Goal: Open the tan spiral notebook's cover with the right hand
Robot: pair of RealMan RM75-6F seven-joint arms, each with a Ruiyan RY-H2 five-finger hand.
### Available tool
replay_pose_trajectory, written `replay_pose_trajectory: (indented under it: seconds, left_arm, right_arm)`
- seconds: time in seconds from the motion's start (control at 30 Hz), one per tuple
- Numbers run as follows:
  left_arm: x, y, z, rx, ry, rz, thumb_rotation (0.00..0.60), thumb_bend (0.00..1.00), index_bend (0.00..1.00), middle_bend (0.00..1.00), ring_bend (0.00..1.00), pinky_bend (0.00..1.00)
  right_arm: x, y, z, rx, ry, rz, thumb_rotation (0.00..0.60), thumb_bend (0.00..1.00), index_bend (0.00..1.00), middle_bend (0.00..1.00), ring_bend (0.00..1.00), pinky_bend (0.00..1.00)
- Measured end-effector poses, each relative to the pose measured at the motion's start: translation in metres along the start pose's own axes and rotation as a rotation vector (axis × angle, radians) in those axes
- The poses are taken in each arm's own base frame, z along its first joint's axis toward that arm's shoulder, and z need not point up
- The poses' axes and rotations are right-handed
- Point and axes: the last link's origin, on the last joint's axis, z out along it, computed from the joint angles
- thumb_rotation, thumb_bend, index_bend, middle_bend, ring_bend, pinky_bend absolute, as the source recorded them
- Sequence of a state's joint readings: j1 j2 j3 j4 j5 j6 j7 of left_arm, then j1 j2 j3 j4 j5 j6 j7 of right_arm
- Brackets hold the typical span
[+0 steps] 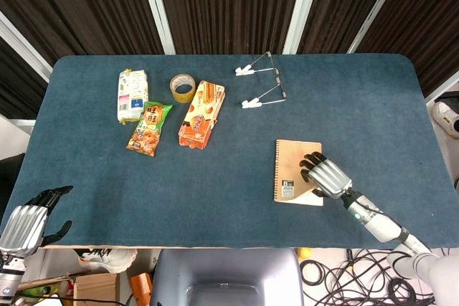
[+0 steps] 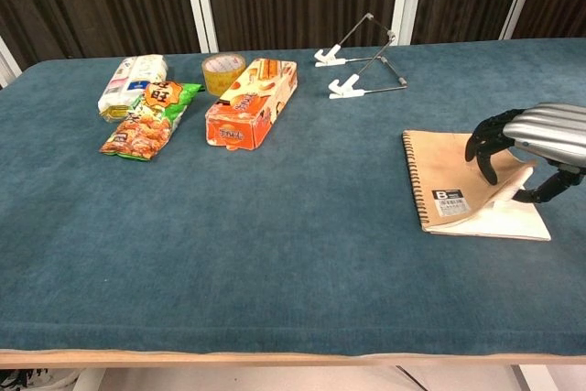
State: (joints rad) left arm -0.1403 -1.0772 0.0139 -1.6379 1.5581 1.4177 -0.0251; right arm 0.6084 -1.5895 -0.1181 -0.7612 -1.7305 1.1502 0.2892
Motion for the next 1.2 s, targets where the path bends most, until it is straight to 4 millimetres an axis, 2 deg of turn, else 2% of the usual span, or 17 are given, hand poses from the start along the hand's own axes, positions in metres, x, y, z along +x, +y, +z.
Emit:
replay_pose_trajectory:
  seconds: [0.13,0.33,0.83,1.07,1.2]
  left_arm:
    - [-0.001,0.001,0.0,-0.005,-0.004,0.001,0.6,0.32,0.21,0.28,0.25,0.47]
    - [0.0,0.001,0.0,-0.007,-0.004,-0.001,0.6,0.32,0.21,0.28,0.25,0.47]
    - [0.001,0.0,0.0,-0.01,-0.003,-0.008,0.6,0.32,0.22,0.28,0.25,0.47]
    - [0.0,0.0,0.0,-0.013,-0.005,-0.005,0.6,0.32,0.21,0.28,0.25,0.47]
    - [0.0,0.0,0.0,-0.012,-0.005,-0.006,0.6,0.32,0.22,0.28,0.25,0.47]
  right_arm:
    - [0.005,-0.002,0.005,0.008,0.019,-0.013,0.6,0.4,0.68,0.31,0.18,0.23]
    - [0.017,-0.008,0.018,0.023,0.037,-0.056,0.6,0.43,0.73,0.32,0.19,0.23]
    - [0.074,-0.034,0.057,0.04,0.02,-0.268,0.6,0.45,0.76,0.32,0.19,0.23]
    - [0.107,-0.049,0.095,0.019,0.036,-0.359,0.6,0.45,0.76,0.32,0.19,0.23]
    - [0.111,-0.059,0.109,0.034,0.053,-0.339,0.6,0.45,0.74,0.32,0.19,0.23]
